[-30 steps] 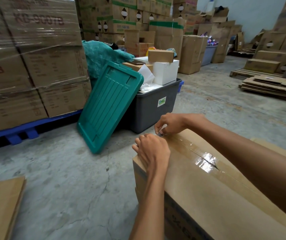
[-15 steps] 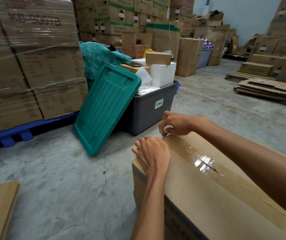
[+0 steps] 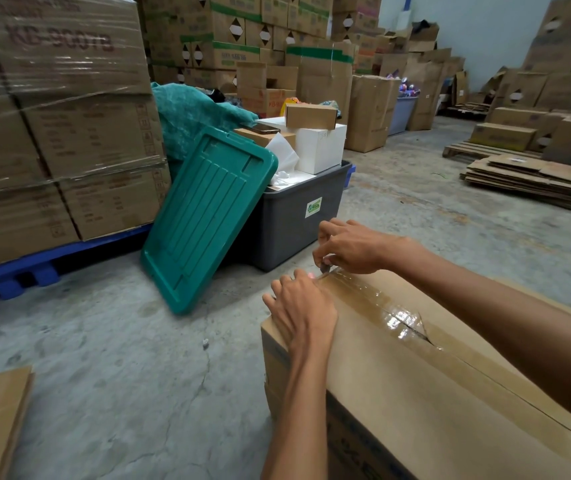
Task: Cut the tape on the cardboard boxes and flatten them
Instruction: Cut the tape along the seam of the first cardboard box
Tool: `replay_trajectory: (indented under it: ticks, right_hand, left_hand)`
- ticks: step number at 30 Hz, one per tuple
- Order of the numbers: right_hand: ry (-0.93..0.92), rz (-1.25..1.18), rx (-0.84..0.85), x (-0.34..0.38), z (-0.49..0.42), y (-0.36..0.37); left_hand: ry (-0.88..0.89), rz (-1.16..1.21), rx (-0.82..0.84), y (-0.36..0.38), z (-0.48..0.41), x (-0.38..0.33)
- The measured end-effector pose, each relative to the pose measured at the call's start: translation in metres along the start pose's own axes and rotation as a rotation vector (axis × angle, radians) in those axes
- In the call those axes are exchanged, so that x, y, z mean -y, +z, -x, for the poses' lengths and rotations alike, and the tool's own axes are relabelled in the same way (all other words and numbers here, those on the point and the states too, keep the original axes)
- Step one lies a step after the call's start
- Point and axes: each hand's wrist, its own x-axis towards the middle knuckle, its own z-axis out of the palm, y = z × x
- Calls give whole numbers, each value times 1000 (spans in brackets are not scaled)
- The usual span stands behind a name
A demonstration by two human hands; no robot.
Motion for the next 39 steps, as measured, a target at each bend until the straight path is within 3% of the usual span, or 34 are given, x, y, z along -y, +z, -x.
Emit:
replay_trajectory:
  ticks: [29,39]
  right_hand:
    - [118,-123,-46,-11,15,2]
    - [61,-195,59,4,1,-2]
  left_hand:
    - [14,23,8,-15,7,12]
    - [-2,48,2,-14,7,12]
